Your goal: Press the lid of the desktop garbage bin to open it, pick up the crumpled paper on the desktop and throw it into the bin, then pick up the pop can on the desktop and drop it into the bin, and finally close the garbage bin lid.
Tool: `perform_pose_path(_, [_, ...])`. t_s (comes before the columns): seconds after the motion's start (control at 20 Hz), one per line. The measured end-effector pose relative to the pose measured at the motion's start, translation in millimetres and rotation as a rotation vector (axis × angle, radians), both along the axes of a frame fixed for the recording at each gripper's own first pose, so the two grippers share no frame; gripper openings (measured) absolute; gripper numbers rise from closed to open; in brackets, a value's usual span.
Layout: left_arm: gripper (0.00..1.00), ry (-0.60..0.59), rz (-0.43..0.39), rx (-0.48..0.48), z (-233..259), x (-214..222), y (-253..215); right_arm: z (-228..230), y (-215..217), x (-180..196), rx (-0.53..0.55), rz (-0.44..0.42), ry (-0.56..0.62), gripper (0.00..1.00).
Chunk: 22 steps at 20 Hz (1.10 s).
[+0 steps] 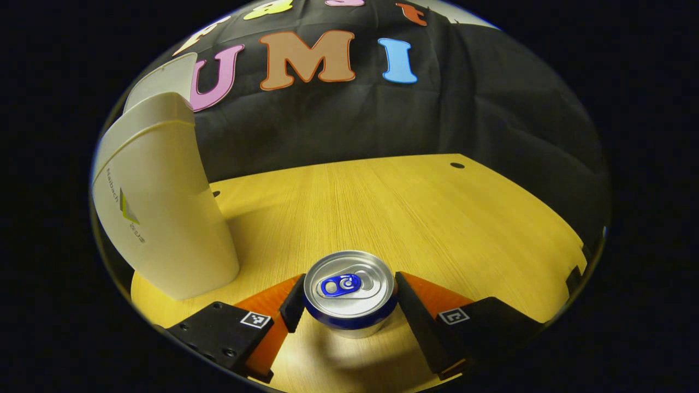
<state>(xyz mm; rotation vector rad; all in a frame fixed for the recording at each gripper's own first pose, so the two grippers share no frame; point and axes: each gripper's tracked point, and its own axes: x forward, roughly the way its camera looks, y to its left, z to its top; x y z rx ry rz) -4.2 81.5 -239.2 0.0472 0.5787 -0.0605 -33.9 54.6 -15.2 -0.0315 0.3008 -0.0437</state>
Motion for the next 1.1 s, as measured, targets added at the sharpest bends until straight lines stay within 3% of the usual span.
perform_pose_path(0.1, [0.89, -0.002, 0.003, -0.002, -1.5, 3.0, -0.7, -0.3, 2.2, -0.7, -0.009, 0.005, 0.002, 0.98])
perform_pose_path(0.15, [0.79, -0.003, -0.002, -0.005, -0.9, 2.7, -1.3, 0.1, 4.0, -1.3, -0.013, 0.009, 0.002, 0.98])
perform_pose_path(0.4, [0.77, -0.117, -0.009, 0.014, 54.3, 10.4, 7.3, -3.1, 18.6, 1.9, -0.007, 0.044, 0.003, 0.98])
perform_pose_path(0.85, [0.76, -0.445, -0.024, -0.008, 210.4, 39.1, 17.6, -5.7, 62.8, 16.1, 0.031, 0.142, -0.013, 0.98])
perform_pose_path(1.1, [0.76, -0.623, 0.021, 0.022, 293.3, 46.3, 47.7, -7.5, 75.6, 18.3, 0.047, 0.174, -0.014, 0.98])
